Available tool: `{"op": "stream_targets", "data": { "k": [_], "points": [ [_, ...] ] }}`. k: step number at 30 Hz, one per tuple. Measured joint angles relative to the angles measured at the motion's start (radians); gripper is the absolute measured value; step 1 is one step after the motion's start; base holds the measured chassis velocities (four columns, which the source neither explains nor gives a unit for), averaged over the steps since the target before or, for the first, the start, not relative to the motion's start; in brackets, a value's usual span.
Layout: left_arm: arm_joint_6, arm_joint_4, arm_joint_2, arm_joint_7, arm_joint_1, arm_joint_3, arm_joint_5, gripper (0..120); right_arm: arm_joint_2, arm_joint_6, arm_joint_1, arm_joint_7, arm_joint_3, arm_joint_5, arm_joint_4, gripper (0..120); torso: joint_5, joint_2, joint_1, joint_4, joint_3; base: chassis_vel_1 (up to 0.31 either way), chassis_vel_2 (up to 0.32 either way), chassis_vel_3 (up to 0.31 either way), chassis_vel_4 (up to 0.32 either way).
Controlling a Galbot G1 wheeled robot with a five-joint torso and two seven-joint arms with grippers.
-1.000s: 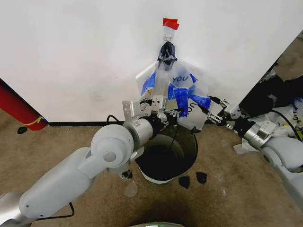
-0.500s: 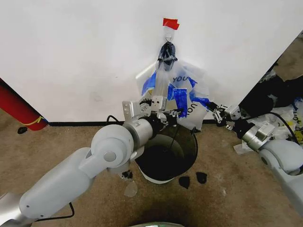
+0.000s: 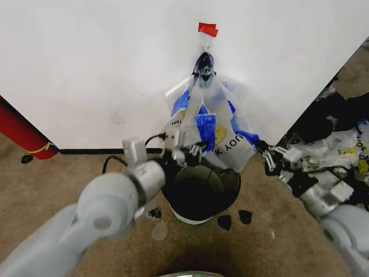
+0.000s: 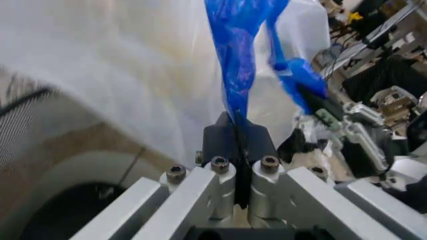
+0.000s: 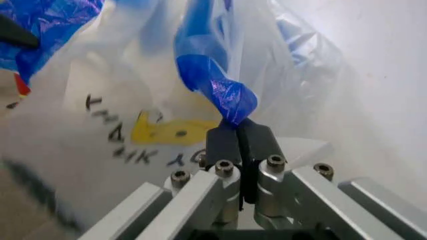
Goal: Pick up the garbage bag from the wall and place it over the trash bin.
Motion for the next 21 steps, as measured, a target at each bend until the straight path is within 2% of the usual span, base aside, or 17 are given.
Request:
{"op": "stream_targets", "data": {
  "k": [6, 7, 8, 12, 17, 21],
  "points": [
    [0.000, -0.019, 0.023, 0.010, 0.089, -0.033, 0.037, 0, 0.031, 0.039, -0.043, -0.037, 0.013, -0.025, 0.009, 0, -0.0001, 0.000, 0.000, 0.0000, 0.000, 0.000, 0.000, 0.000, 0.000],
    [0.000, -0.019, 0.029, 0.015, 0.127, -0.055, 0.049, 0, 0.039, 0.045, -0.049, -0.048, 0.009, -0.032, 0.009, 0, 0.0000, 0.000, 0.000, -0.0004, 0.000, 0.000, 0.000, 0.000, 0.000],
    [0.001, -0.019, 0.047, 0.037, 0.222, -0.094, 0.093, 0, 0.055, 0.066, -0.066, -0.077, -0.002, -0.055, -0.005, 0, 0.0002, 0.000, 0.000, 0.0006, 0.000, 0.000, 0.000, 0.000, 0.000],
    [0.002, -0.019, 0.057, 0.053, 0.294, -0.110, 0.125, 0, 0.073, 0.099, -0.101, -0.103, -0.005, -0.084, -0.029, 0, 0.0003, 0.000, 0.000, -0.0001, 0.000, 0.000, 0.000, 0.000, 0.000],
    [0.000, -0.018, 0.058, 0.067, 0.328, -0.116, 0.150, 0, 0.082, 0.117, -0.108, -0.102, -0.010, -0.106, -0.031, 0, 0.0003, 0.000, 0.000, 0.0002, 0.000, 0.000, 0.000, 0.000, 0.000],
    [-0.014, -0.017, 0.059, 0.073, 0.278, -0.119, 0.151, 0, 0.076, 0.109, -0.086, -0.063, -0.009, -0.097, -0.004, 0, 0.0002, 0.000, 0.000, 0.0003, 0.000, 0.000, 0.000, 0.000, 0.000]
  ]
}}
